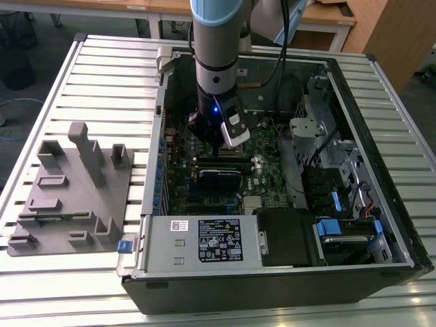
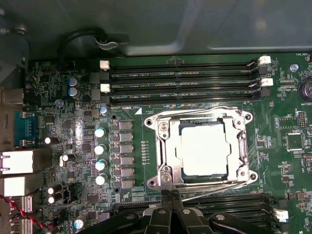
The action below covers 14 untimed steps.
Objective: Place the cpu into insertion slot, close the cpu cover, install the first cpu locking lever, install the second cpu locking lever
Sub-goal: 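Install the second cpu locking lever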
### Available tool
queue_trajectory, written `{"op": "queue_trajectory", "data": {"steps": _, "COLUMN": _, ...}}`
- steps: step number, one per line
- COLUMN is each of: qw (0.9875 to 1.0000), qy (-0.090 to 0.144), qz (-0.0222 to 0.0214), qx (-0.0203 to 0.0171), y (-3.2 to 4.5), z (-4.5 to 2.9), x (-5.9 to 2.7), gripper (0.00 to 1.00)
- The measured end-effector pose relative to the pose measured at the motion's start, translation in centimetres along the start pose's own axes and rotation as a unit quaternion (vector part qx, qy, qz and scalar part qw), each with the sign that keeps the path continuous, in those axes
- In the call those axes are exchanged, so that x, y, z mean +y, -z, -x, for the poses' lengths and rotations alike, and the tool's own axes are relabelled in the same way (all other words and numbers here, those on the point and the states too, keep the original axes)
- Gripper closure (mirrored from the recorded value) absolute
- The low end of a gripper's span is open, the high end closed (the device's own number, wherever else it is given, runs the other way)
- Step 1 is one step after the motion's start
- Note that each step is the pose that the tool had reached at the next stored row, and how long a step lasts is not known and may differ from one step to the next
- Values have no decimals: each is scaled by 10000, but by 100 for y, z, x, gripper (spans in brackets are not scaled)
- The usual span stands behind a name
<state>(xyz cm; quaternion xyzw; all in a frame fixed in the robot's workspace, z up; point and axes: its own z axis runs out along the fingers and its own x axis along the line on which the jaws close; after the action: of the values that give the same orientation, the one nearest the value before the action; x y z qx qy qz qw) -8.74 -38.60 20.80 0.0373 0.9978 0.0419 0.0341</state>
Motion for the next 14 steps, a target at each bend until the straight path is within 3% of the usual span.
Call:
{"op": "queue_trajectory", "data": {"steps": 10, "qw": 10000, "qy": 1, "qz": 4, "qx": 1, "y": -16, "z": -29, "x": -5, "gripper": 90}}
{"op": "queue_trajectory", "data": {"steps": 14, "qw": 10000, "qy": -3, "qz": 36, "qx": 3, "y": -25, "z": -31, "x": -5, "gripper": 90}}
